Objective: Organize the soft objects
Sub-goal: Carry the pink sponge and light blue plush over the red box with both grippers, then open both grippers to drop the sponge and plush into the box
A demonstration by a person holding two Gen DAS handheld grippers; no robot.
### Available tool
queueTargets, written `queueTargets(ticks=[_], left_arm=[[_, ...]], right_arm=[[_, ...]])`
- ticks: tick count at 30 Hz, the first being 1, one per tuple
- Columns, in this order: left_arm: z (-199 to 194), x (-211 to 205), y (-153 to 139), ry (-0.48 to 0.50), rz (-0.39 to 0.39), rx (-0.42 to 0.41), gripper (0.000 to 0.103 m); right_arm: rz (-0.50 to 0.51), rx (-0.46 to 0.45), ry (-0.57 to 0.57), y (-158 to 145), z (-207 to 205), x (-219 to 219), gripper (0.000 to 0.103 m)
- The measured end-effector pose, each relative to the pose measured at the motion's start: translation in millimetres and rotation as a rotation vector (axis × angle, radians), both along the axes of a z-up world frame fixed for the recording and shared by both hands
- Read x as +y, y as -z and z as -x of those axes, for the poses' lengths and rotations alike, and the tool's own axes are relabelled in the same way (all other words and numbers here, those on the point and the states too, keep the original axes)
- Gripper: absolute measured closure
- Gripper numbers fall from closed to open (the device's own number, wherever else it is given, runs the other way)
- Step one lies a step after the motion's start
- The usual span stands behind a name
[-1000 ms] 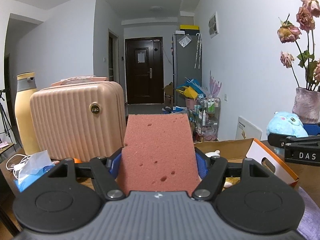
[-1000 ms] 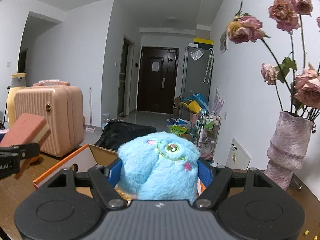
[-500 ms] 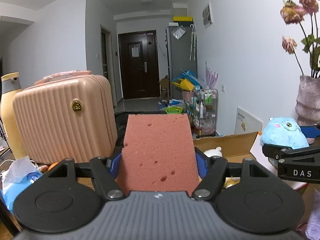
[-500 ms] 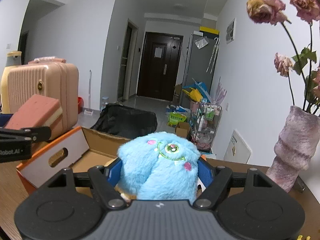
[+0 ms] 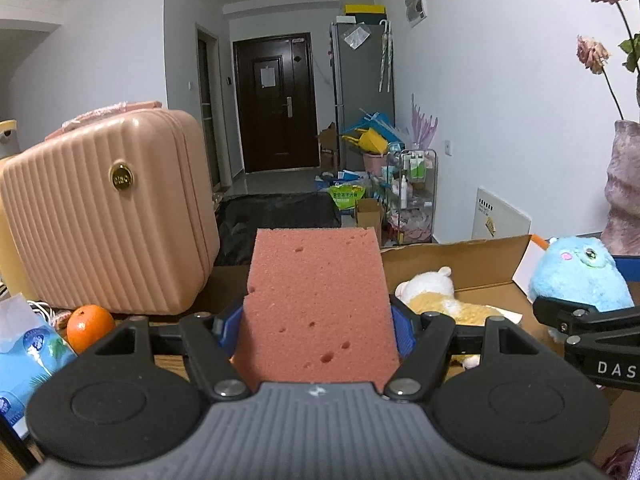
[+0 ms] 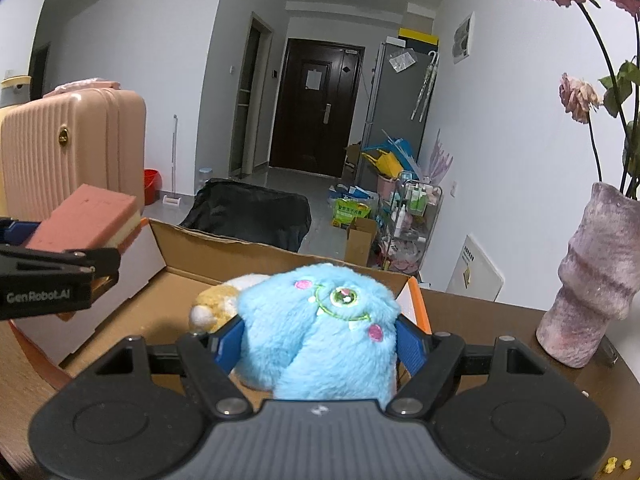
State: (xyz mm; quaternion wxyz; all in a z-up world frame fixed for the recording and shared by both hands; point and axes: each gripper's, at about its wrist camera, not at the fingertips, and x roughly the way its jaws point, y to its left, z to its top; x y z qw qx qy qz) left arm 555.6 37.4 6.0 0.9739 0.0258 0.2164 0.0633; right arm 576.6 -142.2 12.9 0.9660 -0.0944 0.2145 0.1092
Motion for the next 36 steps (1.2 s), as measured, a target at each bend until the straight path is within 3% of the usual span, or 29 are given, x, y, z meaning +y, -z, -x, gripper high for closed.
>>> queueTargets(ticks=[16,26,27,31,36], left_arm=[[-10,-1,23,-0.035,-0.044,0.039,0.032],[-5,0,22,-0.042,-0.043,0.020,0.031],[-5,1,21,-0.047,-0.039,0.015,0.028],[3,4,15,-0.065,-0.023,-0.036,0.000],[7,8,11,-0.104,-0.013,-0.069,0.000]], right_arm=[[-0.022,0.017,0.025,13,-6,-1,0.028],[-0.030,0.020,0.032,12,-9,-4,0.026],[-0.031,0.019,0.034,11,-9,-4,0.020],[-0.039,0.007,0.046,10,-8,-6,0.003],[-0.043,0.005,0.059,9,-8,-7,0.000]])
